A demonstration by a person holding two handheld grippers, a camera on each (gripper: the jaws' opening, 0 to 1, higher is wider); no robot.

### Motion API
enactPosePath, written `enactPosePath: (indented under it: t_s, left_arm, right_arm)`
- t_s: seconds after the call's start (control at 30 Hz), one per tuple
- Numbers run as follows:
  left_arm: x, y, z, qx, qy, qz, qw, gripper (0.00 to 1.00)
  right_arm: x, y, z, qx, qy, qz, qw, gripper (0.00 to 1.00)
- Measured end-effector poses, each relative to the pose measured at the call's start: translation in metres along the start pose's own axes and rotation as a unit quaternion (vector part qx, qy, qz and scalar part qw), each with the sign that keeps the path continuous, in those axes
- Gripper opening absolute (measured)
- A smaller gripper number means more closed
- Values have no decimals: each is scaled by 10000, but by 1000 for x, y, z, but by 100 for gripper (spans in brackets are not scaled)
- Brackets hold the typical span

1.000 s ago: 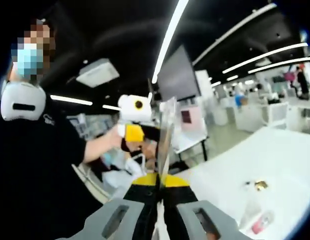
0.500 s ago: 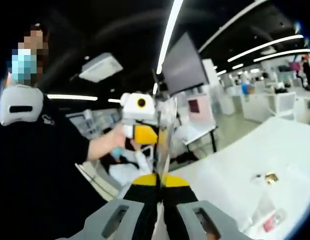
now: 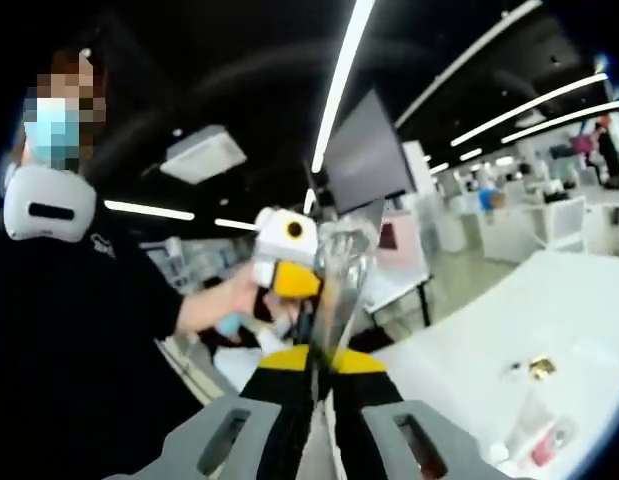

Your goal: Arrange the skincare products in the storage area until every visible bottle or jar stands upright without overlapping.

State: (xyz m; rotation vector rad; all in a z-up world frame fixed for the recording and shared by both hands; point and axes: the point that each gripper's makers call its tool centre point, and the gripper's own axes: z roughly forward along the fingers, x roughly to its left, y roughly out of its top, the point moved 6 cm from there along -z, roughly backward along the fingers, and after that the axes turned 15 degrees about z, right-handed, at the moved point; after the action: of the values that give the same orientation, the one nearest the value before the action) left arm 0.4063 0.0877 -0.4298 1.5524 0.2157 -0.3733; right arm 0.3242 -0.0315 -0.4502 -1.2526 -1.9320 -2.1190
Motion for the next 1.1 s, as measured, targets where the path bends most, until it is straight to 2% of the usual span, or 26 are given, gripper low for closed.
enactPosePath:
  t_s: [0.17, 0.27, 0.4, 0.57, 0.67, 0.97, 1.03, 1.1]
  left_arm:
    - [0, -3, 4, -6, -99, -240, 9997, 5]
    - [8, -5, 1, -12, -153, -375, 9992, 5]
    - [25, -8, -1, -22, -221, -605, 9979, 4]
    - [40, -16, -3, 121, -122, -725, 9972, 4]
    - [44, -25, -2, 199, -46, -811, 9965, 4]
    - [52, -55, 2, 428, 223, -1178, 9919, 4]
    - [54, -59, 2, 464, 273, -1243, 9908, 4]
    - [55, -63, 3, 493, 310, -1295, 9899, 4]
  right_arm:
    - [3, -11, 2, 134, -99, -100, 9998, 33]
    - [6, -18, 5, 201, -97, -75, 9997, 47]
    - [2, -29, 9, 288, -315, -145, 9990, 66]
    - [-4, -33, 6, 82, -523, -131, 9985, 90]
    - [-11, -35, -1, -139, -734, -99, 9972, 99]
    - [-28, -49, -33, -473, -1336, 130, 9898, 99]
    - [-31, -52, -38, -425, -1474, 98, 9881, 99]
    - [-36, -54, -46, -367, -1762, -28, 9837, 99]
